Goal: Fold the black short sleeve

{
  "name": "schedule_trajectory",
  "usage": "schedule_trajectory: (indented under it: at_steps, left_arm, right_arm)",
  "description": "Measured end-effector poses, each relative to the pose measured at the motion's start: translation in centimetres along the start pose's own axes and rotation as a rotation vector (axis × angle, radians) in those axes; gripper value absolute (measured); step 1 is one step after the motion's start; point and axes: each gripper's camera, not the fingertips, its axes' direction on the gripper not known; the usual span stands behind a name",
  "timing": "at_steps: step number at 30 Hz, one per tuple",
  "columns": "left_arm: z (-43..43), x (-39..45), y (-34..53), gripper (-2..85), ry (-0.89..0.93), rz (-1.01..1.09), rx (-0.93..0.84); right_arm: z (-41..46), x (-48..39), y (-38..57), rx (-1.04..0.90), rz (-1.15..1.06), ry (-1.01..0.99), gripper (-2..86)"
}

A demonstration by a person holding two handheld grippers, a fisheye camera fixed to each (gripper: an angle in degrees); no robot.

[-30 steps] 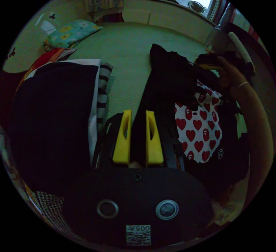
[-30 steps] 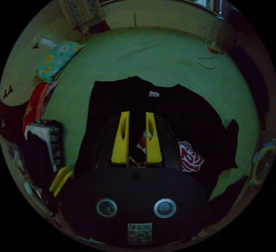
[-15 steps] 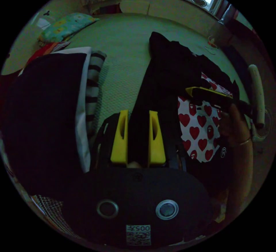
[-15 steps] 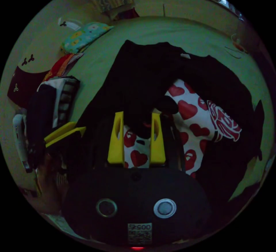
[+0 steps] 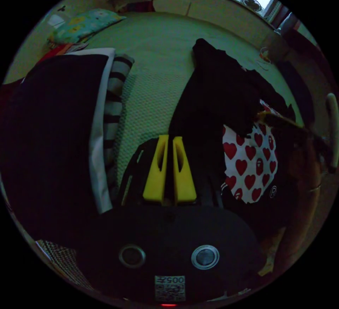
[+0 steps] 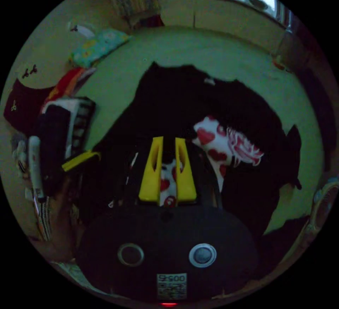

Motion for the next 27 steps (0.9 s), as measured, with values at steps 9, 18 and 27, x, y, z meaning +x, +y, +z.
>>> schedule_trajectory:
  at_steps: [9, 18, 27]
  left_arm:
    - [-2.6, -1.7, 3.2, 2.5, 0.022, 0.001, -0.007]
    - [-6.8, -3.7, 8.0, 2.0, 0.039, 0.073, -0.011]
    - [-13.9, -8.4, 14.8, 1.1, 0.050, -0.065, 0.035]
  right_arm:
    - [5.5, -5.4, -5.8, -0.156, -0.018, 0.162, 9.7]
    - [2.4, -6.9, -0.9, -0.149, -0.018, 0.204, -0.9]
    - [-5.2, -12.6, 3.7, -0.036, -0.027, 0.111, -1.1]
